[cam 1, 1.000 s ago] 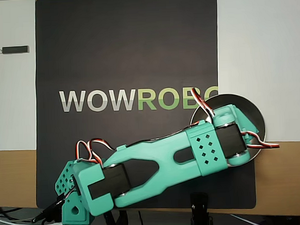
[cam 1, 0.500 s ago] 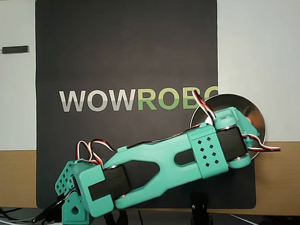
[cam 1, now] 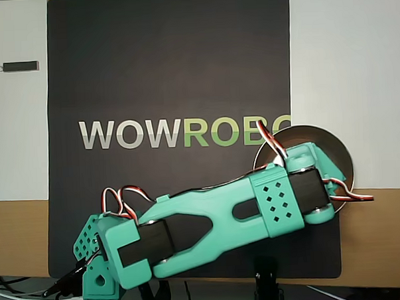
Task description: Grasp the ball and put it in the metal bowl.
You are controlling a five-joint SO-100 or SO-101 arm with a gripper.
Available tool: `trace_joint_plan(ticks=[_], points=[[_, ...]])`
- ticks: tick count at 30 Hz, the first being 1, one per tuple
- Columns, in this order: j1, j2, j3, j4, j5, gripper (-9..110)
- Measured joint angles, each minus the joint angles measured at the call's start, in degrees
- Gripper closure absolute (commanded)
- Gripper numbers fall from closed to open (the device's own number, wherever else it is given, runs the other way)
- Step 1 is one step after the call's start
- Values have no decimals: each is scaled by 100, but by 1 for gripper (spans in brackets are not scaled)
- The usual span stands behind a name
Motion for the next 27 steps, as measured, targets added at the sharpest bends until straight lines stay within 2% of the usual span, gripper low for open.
trace_joint_plan(ticks=[2,3,13,18,27], points=[[0,0,0,0,0,100],[0,0,0,0,0,103],[-18,0,0,26,0,102],[-246,44,-9,404,18,102],[-1222,1020,-9,1195,861,102]])
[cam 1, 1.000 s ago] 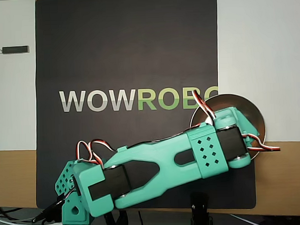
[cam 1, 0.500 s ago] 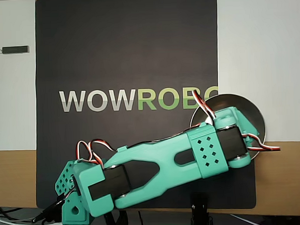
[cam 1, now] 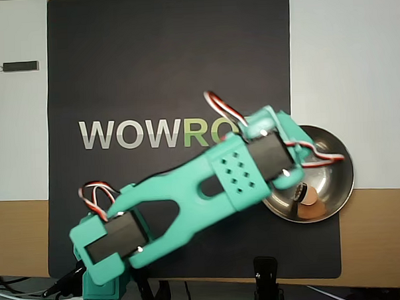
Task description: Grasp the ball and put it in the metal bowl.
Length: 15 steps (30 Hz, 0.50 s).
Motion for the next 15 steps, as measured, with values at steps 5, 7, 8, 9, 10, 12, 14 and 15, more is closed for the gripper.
trace_joint_plan(ticks=[5,7,8,9,10,12,14,15], points=[[-853,580,290,176,475,102],[-1222,879,606,185,633,102],[-1406,1037,773,167,712,102],[-1591,1187,940,141,782,102],[-1775,1345,1107,123,853,102],[-2136,1635,1406,62,1020,102],[-2496,1898,1679,44,1134,102],[-2654,1995,1784,44,1178,102]])
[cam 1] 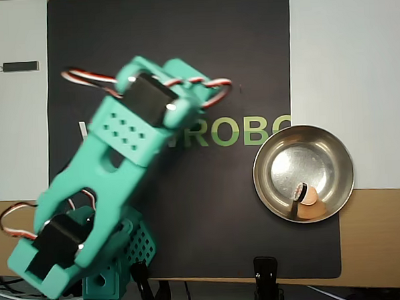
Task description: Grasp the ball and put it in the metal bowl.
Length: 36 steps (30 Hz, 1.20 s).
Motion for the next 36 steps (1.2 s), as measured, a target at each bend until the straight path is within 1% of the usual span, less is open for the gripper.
trace_joint_plan(ticks=[9,20,27,36], points=[[-1266,642,492,0,536,102],[-2373,677,492,0,1046,102],[-2769,677,492,0,1125,102],[-2892,896,615,-88,1125,102]])
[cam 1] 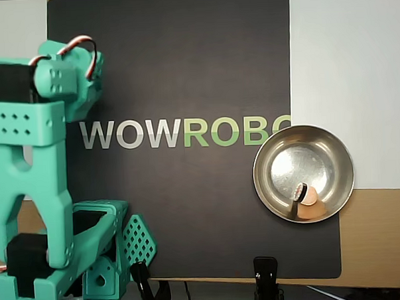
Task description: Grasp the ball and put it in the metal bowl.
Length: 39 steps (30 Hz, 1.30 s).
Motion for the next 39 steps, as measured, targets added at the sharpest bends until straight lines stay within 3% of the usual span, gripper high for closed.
trace_joint_plan(ticks=[25,35,39], points=[[-132,5247,5977,-4667,0,102],[-123,8244,8517,-5774,0,101],[-105,8912,8921,-5678,0,101]])
